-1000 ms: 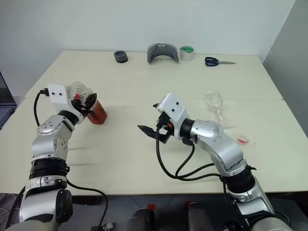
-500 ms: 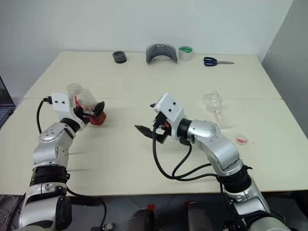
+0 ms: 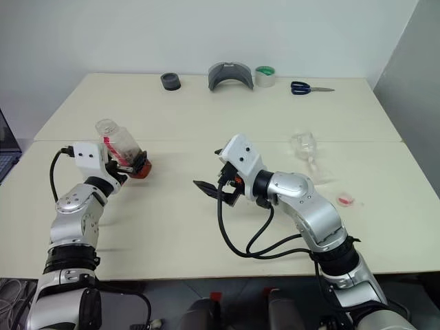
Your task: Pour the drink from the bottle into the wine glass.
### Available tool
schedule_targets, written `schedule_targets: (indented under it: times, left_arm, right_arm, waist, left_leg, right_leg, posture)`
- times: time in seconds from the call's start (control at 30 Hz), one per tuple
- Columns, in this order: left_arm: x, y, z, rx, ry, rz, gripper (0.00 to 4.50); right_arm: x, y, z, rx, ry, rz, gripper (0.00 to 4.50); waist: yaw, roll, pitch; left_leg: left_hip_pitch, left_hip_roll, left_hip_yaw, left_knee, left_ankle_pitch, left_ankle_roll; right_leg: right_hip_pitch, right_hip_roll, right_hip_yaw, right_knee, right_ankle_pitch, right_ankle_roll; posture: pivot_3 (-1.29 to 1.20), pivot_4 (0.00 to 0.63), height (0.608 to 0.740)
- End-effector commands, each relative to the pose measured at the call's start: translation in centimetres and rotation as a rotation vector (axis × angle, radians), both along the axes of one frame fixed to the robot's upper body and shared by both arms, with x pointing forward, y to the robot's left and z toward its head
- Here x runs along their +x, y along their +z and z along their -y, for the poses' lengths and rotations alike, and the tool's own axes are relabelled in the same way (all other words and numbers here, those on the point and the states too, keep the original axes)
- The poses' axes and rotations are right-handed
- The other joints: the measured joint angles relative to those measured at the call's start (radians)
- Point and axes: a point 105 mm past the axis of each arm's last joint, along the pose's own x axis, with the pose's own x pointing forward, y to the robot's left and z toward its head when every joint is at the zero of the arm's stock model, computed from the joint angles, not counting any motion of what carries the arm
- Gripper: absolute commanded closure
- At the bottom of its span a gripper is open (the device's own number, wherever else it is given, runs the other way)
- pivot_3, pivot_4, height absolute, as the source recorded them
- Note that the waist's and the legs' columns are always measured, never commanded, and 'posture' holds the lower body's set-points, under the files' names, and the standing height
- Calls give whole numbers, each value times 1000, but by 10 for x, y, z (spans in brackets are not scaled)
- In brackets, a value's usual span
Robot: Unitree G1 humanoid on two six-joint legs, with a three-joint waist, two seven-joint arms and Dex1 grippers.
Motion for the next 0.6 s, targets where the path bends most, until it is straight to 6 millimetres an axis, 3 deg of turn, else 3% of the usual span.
schedule_targets:
  times: [0.03,0.23,0.33,0.6]
  left_arm:
    - [-10,0,-2,43,10,29,29]
    - [-31,-9,-1,91,2,19,29]
    - [-47,-17,3,88,-5,-3,29]
    - [-77,-36,55,79,-253,-92,29]
  right_arm:
    - [-5,15,8,14,-8,73,0]
    - [-8,21,31,24,-66,69,0]
    - [-6,21,52,17,-139,43,0]
    - [19,23,124,22,-448,-101,0]
  waist:
    - [0,0,0]
    - [4,0,0]
    - [4,0,0]
    - [10,0,0]
  left_leg:
    - [0,0,0,0,0,0]
    - [-1,1,-1,0,0,0]
    - [0,1,-1,-1,0,0]
    - [-1,1,0,-1,0,0]
  right_leg:
    - [0,0,0,0,0,0]
    - [0,-2,0,-1,0,0]
    - [0,-2,0,-1,0,0]
    - [1,-1,0,-2,0,0]
  posture:
    - [0,150,740]
    - [0,150,740]
    - [0,150,740]
    - [0,150,740]
